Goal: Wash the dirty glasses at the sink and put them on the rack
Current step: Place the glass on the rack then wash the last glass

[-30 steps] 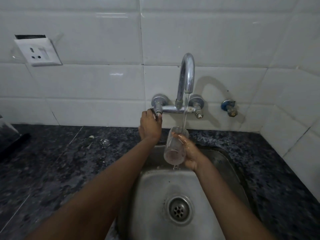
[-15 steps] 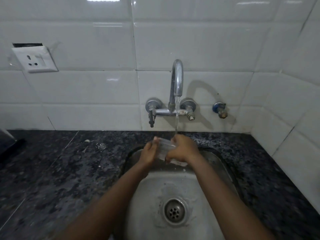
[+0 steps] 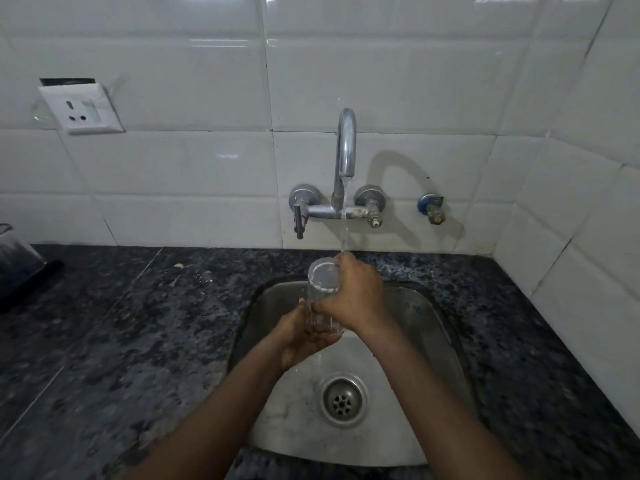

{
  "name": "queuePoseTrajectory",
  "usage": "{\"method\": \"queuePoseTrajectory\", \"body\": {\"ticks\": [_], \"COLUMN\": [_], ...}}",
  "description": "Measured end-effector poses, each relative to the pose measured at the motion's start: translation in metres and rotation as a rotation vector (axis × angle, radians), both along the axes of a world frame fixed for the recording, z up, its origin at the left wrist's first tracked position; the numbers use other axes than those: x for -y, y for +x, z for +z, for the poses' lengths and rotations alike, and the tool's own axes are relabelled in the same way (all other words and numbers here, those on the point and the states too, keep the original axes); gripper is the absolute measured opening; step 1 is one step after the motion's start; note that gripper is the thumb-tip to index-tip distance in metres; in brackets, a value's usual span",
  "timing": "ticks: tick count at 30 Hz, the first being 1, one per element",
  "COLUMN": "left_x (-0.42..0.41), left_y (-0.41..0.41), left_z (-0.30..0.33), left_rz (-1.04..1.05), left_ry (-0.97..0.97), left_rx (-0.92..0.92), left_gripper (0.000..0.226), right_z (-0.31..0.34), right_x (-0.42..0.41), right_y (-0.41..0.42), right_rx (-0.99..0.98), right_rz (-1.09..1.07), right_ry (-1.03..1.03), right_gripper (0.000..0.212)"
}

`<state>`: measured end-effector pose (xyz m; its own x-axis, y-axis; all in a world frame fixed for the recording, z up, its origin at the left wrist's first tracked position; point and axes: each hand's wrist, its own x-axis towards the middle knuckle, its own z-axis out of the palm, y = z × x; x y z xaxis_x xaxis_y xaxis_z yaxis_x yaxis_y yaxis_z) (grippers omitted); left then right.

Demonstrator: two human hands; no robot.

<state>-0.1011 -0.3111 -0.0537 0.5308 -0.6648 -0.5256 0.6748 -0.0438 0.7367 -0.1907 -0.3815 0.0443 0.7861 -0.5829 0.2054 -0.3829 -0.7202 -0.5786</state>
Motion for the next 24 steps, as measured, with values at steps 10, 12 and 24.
{"method": "queuePoseTrajectory", "body": {"ticks": [10,12,24], "left_x": [-0.001,-0.004,-0.066], "left_y": [-0.018,-0.019,0.018], "left_z": [0.001,-0.001,0.004], "left_rz": [-0.079,-0.087,-0.030], "left_ry": [0.210,0.213,0.245], "left_rx": [0.172,0.172,0.289], "left_gripper": [0.030,0.030,0.033], "right_z": [0.004,0.004,0.001], "right_x": [0.010,0.009,-0.025], "right_y": [-0.014,-0.014,0.017], "right_rx": [0.016,0.012,0.060], "right_rz": [-0.006,0.005,0.115], "right_ry": [0.003,0.014,-0.021], "right_gripper": [0.064,0.061,0.058]}}
